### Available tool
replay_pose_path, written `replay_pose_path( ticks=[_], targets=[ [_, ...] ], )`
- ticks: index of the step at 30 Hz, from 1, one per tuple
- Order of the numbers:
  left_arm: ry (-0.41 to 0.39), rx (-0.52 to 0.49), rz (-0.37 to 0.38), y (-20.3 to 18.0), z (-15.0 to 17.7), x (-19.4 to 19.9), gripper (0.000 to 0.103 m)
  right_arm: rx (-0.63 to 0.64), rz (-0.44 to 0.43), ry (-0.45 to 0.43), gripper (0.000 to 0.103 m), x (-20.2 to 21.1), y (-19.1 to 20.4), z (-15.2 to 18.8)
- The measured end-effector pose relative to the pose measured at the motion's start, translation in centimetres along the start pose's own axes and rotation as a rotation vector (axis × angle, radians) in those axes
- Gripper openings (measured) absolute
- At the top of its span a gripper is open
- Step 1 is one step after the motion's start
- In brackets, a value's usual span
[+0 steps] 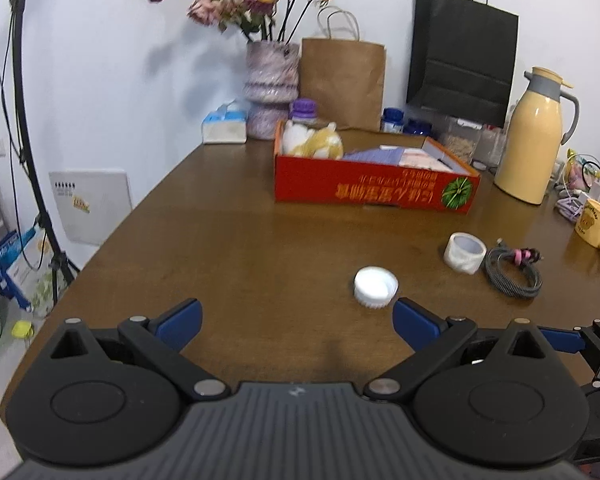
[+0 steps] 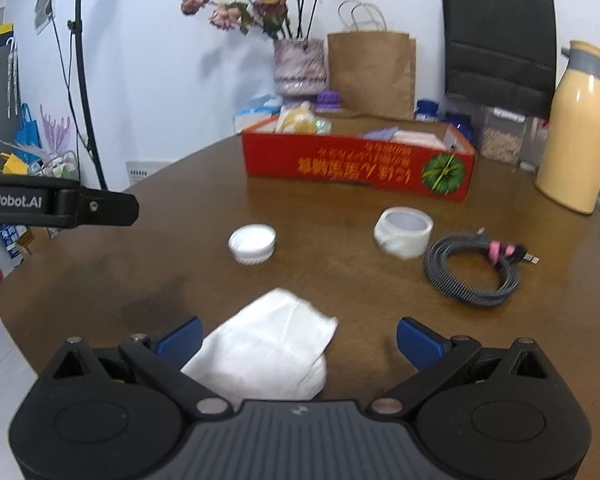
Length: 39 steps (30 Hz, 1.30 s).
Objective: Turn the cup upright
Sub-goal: 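Move the right tool to the white cloth while the left tool approaches the white bottle cap, then close the right tool on the white cloth and lift it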
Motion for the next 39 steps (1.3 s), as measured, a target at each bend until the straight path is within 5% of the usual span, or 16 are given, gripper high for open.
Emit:
replay_pose_path(
  ticks=[12, 25, 28, 33, 37, 39],
  targets=[
    [0.015, 0.028, -0.010, 0.8, 2.5, 0.4, 0.103, 0.002, 0.000, 0.054, 0.103, -1.6, 1.5, 2.2],
    [0.011, 0.031, -0.016, 1.0, 3.0, 0.7, 0.103, 0.016, 0.009, 0.007, 0.103, -1.9, 1.7, 2.4],
    [0.014, 0.034, -0.015, 0.9, 3.0, 0.6, 0.103, 0.017, 0.006, -0.010, 0.086, -1.5, 1.7, 2.4],
    [0.024, 0.035, -0.008, 0.9, 3.3, 0.2, 0.103, 0.012, -0.009, -0.022, 0.072, -1.0, 1.5, 2.2],
    [0.039, 0.033, -0.001, 0.6, 3.5, -0.5, 0.103, 0.011, -0.001, -0.040, 0.046, -0.8, 0.9, 1.8],
    [0.045, 0.030, 0.001, 0.4, 3.6, -0.8, 0.103, 0.025, 0.000, -0.051, 0.043, -0.6, 0.8, 1.8]
  ],
)
Point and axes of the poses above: each gripper's, at about its wrist camera, not at the fingertips, and x roughly against the way its jaws point, y to its left, z to its underside, the point moved 7 cm from there along -x, roughly the way its jaws point, and after that the axes turned 14 degrees about -x, right-handed, at the moved point
